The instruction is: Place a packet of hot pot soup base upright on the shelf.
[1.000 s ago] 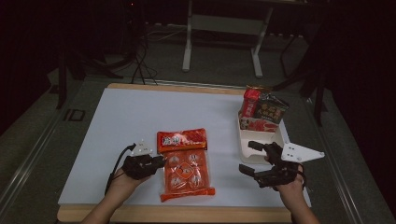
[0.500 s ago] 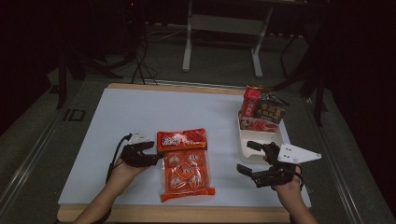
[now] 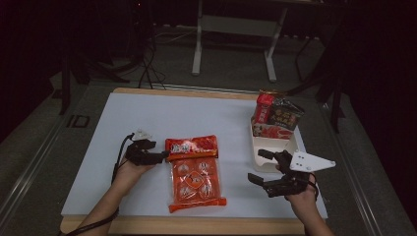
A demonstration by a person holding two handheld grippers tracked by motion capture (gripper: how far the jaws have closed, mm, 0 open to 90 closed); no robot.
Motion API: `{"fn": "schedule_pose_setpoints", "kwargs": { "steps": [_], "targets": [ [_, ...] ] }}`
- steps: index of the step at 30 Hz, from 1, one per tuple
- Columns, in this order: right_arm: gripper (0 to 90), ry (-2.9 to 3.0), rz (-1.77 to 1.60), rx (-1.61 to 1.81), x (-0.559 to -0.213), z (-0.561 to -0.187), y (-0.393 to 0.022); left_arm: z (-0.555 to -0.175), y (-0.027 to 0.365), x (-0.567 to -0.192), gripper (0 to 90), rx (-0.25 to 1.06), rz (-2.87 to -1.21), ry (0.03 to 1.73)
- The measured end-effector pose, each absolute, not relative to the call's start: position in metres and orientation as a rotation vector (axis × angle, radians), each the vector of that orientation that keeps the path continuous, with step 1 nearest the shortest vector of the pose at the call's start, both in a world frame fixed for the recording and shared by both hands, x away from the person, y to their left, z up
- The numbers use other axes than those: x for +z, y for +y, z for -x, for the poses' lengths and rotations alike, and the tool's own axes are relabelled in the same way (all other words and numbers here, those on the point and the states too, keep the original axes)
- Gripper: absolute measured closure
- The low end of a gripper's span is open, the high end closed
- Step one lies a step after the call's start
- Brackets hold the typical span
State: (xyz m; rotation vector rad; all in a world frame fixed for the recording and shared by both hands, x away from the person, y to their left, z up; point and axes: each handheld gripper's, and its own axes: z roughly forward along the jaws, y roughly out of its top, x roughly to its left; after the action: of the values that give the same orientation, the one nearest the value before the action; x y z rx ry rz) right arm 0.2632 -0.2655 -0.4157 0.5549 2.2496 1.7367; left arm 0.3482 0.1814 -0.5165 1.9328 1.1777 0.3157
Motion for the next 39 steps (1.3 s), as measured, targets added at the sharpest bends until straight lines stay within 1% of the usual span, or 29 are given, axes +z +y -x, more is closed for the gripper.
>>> {"fn": "schedule_pose_setpoints", "kwargs": {
  "steps": [5, 12, 20, 21, 25, 26, 28, 29, 30, 32, 35, 38, 39],
  "targets": [
    [15.7, 2.255, -0.559, 1.734, -0.416, -0.264, -0.265, -0.359, 0.177, -0.523, 28.0, 0.292, -1.949, 1.180],
    [15.7, 2.260, -0.561, 1.732, -0.417, -0.264, -0.266, -0.376, 0.171, -0.532, 31.8, 0.262, -1.972, 1.213],
    [15.7, 2.256, -0.564, 1.732, -0.417, -0.263, -0.268, -0.386, 0.169, -0.539, 35.7, 0.240, -1.984, 1.223],
    [15.7, 2.255, -0.564, 1.730, -0.417, -0.263, -0.269, -0.386, 0.169, -0.539, 37.8, 0.237, -1.988, 1.216],
    [15.7, 2.259, -0.567, 1.732, -0.417, -0.264, -0.269, -0.388, 0.167, -0.539, 41.6, 0.205, -1.987, 1.195],
    [15.7, 2.259, -0.567, 1.732, -0.417, -0.264, -0.269, -0.388, 0.167, -0.539, 45.3, 0.177, -1.985, 1.180],
    [15.7, 2.261, -0.569, 1.733, -0.417, -0.264, -0.269, -0.388, 0.162, -0.539, 48.1, 0.171, -2.001, 1.161],
    [15.7, 2.261, -0.567, 1.734, -0.417, -0.264, -0.269, -0.388, 0.160, -0.539, 52.4, 0.161, -2.011, 1.150],
    [15.7, 2.262, -0.566, 1.733, -0.417, -0.264, -0.269, -0.388, 0.158, -0.539, 52.7, 0.177, -2.022, 1.151],
    [15.7, 2.264, -0.565, 1.732, -0.418, -0.264, -0.269, -0.388, 0.153, -0.538, 61.3, 0.152, -2.034, 1.132],
    [15.7, 2.264, -0.564, 1.731, -0.417, -0.264, -0.268, -0.388, 0.146, -0.536, 64.5, 0.178, -2.063, 1.144],
    [15.8, 2.265, -0.563, 1.731, -0.418, -0.264, -0.268, -0.386, 0.140, -0.534, 65.1, 0.217, -2.094, 1.157],
    [15.8, 2.266, -0.562, 1.728, -0.418, -0.264, -0.268, -0.385, 0.138, -0.533, 66.9, 0.240, -2.107, 1.167]
  ]
}}
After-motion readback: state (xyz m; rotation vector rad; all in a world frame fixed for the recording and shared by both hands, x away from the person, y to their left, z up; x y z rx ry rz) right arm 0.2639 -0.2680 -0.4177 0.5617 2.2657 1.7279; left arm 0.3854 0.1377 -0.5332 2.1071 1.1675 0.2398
